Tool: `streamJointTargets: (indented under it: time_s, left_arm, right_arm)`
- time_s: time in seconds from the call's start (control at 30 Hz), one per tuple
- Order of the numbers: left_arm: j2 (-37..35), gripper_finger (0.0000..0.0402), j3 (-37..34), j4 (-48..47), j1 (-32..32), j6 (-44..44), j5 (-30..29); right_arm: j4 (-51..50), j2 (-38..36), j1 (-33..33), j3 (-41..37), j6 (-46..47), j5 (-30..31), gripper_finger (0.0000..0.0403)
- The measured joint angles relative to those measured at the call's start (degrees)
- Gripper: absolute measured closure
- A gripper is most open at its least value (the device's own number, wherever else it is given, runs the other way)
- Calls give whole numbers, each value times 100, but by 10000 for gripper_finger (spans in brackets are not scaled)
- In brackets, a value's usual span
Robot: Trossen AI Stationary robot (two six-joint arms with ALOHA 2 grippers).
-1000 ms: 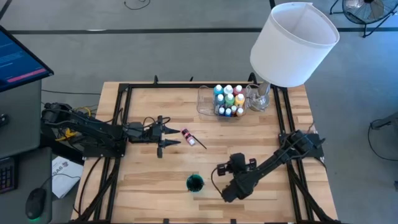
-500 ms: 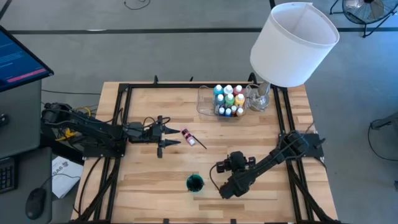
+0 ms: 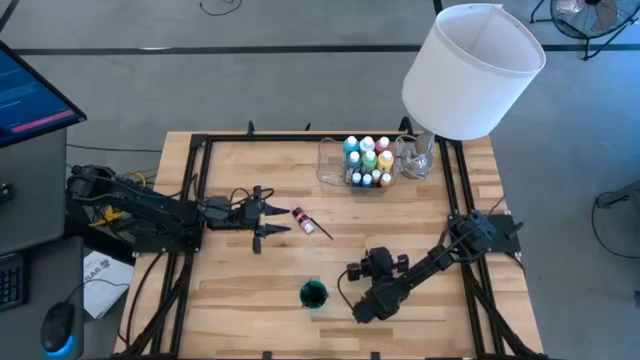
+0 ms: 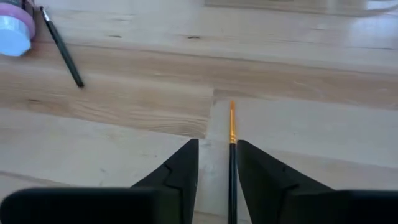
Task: Pick & Place Paint Supplies
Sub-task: Put the gold paintbrush into the green cup
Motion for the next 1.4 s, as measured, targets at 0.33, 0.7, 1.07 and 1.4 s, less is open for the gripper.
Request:
streamJointTargets:
  time_s: [0.33, 0.7, 1.07, 1.4]
  left_arm:
    - [0, 280, 0, 0, 0, 0, 1]
    - [0, 280, 0, 4, 0, 41, -1]
    - [0, 280, 0, 2, 0, 42, -1]
    - [0, 280, 0, 4, -2, 42, 1]
  right_arm:
    - [417, 0, -139, -265, -42, -210, 293]
    - [838, -106, -156, -518, -60, -279, 282]
    - [801, -186, -360, -518, -194, -788, 304]
    - [757, -188, -397, -522, -494, -938, 392]
